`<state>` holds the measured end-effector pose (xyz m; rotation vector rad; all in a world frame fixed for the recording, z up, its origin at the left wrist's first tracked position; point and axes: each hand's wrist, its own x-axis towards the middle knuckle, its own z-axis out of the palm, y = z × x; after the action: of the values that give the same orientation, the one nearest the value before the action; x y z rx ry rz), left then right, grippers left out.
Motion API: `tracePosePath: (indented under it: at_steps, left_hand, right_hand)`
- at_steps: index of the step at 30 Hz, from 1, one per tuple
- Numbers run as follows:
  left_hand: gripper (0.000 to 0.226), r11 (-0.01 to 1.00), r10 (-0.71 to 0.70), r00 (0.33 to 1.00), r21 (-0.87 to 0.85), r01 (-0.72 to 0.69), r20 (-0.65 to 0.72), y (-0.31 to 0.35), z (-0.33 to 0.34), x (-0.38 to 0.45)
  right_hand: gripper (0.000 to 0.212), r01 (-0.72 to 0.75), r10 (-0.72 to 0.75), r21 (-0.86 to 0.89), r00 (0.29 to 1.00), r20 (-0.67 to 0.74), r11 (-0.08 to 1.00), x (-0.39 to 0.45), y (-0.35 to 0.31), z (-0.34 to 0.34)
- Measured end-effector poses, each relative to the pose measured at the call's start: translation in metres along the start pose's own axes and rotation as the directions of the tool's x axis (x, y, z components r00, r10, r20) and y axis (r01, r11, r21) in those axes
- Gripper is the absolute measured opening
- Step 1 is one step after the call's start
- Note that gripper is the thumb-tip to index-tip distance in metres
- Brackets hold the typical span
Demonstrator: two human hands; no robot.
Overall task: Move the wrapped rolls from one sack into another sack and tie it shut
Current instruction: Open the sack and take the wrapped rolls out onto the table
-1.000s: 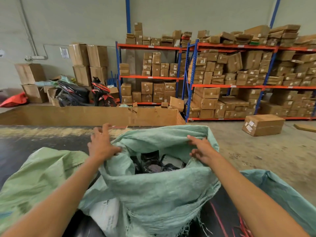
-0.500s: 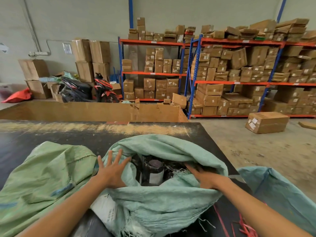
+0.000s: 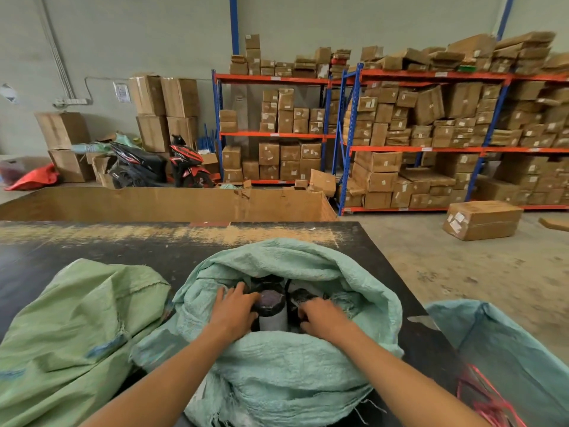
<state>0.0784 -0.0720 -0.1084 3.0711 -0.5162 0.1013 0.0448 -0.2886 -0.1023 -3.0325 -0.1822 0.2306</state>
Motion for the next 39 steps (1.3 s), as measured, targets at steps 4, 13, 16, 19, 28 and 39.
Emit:
tracePosePath:
  at_steps: [4,13,16,19,28,39]
  left_hand:
    - [0.035,1.000,0.002,0.994,-0.010,-0.003,-0.105,-0.006,0.003,-0.006]
    - [0.020,0.924,-0.081,0.843,-0.357,-0.136,-0.532,-0.005,-0.061,-0.037]
    - [0.020,0.863,-0.144,0.817,-0.474,-0.173,-0.559,-0.009,-0.077,-0.051]
    - [0.015,0.751,-0.155,0.807,-0.599,-0.278,-0.569,-0.013,-0.089,-0.067]
    - [0.015,0.573,-0.079,0.801,-0.684,-0.450,-0.593,-0.030,-0.110,-0.143]
    - [0.014,0.596,0.328,0.848,-0.605,-0.528,-0.417,-0.011,-0.040,-0.255]
  right_hand:
    - [0.050,-0.091,0.097,-0.189,0.995,0.023,0.978,0.000,-0.001,0.011]
    - [0.055,-0.005,-0.029,-0.150,0.974,-0.224,0.989,-0.018,0.002,0.004]
    - [0.056,0.096,-0.031,0.151,0.922,-0.387,0.984,-0.025,-0.003,-0.011]
    - [0.057,0.218,0.033,0.482,0.888,-0.459,0.849,-0.033,-0.003,-0.032]
    - [0.053,0.363,0.288,0.840,0.821,-0.493,0.403,-0.078,-0.012,-0.067]
    - [0.052,-0.044,0.016,0.799,0.999,0.043,0.600,-0.203,-0.015,-0.003]
